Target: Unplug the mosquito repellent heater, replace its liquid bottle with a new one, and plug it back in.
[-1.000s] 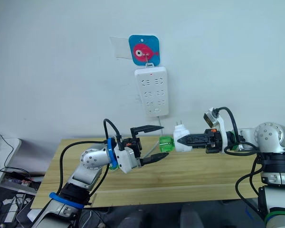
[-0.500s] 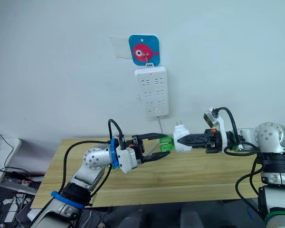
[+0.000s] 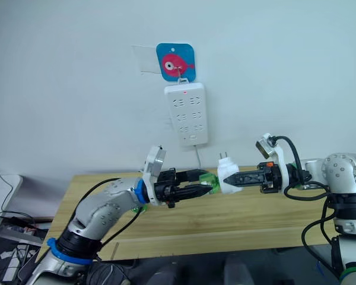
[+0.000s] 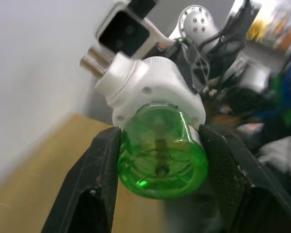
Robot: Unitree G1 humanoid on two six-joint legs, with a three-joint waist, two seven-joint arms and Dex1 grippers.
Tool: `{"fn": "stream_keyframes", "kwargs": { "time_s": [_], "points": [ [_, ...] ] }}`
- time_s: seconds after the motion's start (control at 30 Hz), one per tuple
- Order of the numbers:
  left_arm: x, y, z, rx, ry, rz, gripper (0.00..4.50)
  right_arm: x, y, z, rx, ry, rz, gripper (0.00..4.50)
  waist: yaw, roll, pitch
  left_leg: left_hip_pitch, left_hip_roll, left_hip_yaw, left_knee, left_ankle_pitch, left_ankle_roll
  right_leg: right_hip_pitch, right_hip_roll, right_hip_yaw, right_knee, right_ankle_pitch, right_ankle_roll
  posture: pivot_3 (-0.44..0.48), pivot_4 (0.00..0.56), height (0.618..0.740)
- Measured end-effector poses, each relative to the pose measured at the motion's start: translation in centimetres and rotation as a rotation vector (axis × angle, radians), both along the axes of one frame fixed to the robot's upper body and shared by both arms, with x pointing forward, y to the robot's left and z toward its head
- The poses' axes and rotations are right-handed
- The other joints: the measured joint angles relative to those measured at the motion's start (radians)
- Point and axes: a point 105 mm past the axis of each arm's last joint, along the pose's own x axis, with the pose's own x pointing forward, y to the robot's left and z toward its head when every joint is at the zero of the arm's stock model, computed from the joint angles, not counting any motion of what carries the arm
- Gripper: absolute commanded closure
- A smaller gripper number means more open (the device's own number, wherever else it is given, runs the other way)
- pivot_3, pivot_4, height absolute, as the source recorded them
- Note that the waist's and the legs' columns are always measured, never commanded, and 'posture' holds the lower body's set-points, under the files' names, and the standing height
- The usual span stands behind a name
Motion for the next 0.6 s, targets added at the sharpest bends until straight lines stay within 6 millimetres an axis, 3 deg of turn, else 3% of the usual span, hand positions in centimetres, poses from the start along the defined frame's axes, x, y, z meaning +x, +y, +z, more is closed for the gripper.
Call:
{"fn": "stream_keyframes", "kwargs": {
  "time_s": [0.1,0.23,0.37,0.6],
  "points": [
    [-0.4,1.0,-0.1,-0.026,0.211,-0.056,2.29,-0.3,0.7,-0.2,0.013,0.007,0.030,1.51,-0.013,0.000,0.001,0.001,0.000,0.000,0.000,0.000,0.000,0.000,0.000,0.000,0.001,0.000,0.000,-0.111,0.153,0.740],
    [-0.7,1.7,-0.3,-0.040,0.340,-0.094,2.29,-0.5,0.8,-0.1,0.021,0.025,0.041,1.51,-0.016,-0.001,0.001,0.000,0.000,0.000,0.000,0.000,-0.001,0.000,-0.001,0.001,0.000,0.000,0.000,-0.123,0.154,0.740],
    [0.1,4.7,-0.6,-0.039,0.416,-0.012,2.29,1.1,-3.2,0.1,-0.051,0.016,-0.155,1.51,-0.014,0.000,0.002,0.000,-0.001,0.000,0.000,0.000,-0.001,0.000,-0.002,0.001,-0.001,0.000,-0.001,-0.126,0.155,0.740],
    [-0.2,4.2,-0.9,-0.025,0.421,-0.034,2.29,1.7,-4.6,-0.2,-0.082,0.027,-0.224,1.51,-0.013,-0.001,0.002,0.000,-0.001,0.001,0.000,0.000,-0.001,0.000,-0.003,0.002,-0.001,0.000,-0.001,-0.122,0.162,0.740]
  ]
}}
